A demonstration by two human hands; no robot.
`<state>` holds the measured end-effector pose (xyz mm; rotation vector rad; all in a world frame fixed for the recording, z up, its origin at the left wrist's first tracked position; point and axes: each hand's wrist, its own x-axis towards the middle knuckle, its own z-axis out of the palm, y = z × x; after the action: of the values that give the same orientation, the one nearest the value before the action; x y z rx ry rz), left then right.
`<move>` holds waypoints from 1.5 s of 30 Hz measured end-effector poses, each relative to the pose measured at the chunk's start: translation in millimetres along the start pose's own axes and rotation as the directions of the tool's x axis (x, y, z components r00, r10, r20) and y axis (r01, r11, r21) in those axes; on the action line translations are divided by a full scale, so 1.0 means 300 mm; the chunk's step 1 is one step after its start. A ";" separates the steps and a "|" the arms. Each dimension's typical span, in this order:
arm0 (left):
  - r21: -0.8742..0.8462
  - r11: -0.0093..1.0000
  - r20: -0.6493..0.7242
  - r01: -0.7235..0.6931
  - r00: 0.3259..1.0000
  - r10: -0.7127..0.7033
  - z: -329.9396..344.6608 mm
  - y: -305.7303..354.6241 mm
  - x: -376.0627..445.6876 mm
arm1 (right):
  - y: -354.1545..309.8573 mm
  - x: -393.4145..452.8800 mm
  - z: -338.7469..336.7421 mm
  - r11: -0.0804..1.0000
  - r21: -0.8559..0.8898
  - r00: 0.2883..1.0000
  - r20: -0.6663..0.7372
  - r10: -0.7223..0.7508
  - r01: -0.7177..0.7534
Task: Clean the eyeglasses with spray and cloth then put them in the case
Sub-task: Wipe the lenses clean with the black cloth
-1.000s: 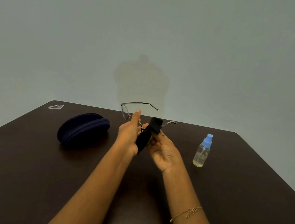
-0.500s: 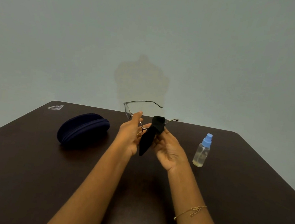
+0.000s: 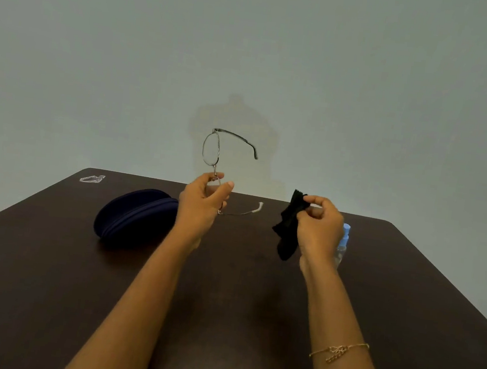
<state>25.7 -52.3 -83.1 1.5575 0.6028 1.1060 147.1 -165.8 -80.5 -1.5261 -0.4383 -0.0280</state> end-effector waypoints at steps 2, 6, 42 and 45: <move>0.230 0.961 0.029 -0.155 0.988 0.152 -0.023 -0.009 0.002 | -0.022 -0.008 -0.013 0.987 -0.051 0.984 -0.085 -0.156 0.152; 0.420 0.833 0.254 -0.361 0.928 0.274 -0.053 -0.033 -0.001 | -0.055 -0.022 -0.030 0.880 -0.075 0.869 -0.138 -0.475 0.469; 0.318 0.778 0.548 -0.543 0.774 0.316 0.014 -0.047 -0.027 | 0.065 -0.019 -0.036 0.733 -0.376 0.736 -0.169 -0.655 0.567; 0.359 0.744 0.543 -0.564 0.774 0.324 0.021 -0.048 -0.034 | 0.053 -0.039 -0.018 0.730 -0.344 0.737 -0.138 -0.662 0.591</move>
<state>29.2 -59.5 -100.1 2.4422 0.1796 0.9116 142.4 -173.0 -98.9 -1.5517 -0.7597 -0.8546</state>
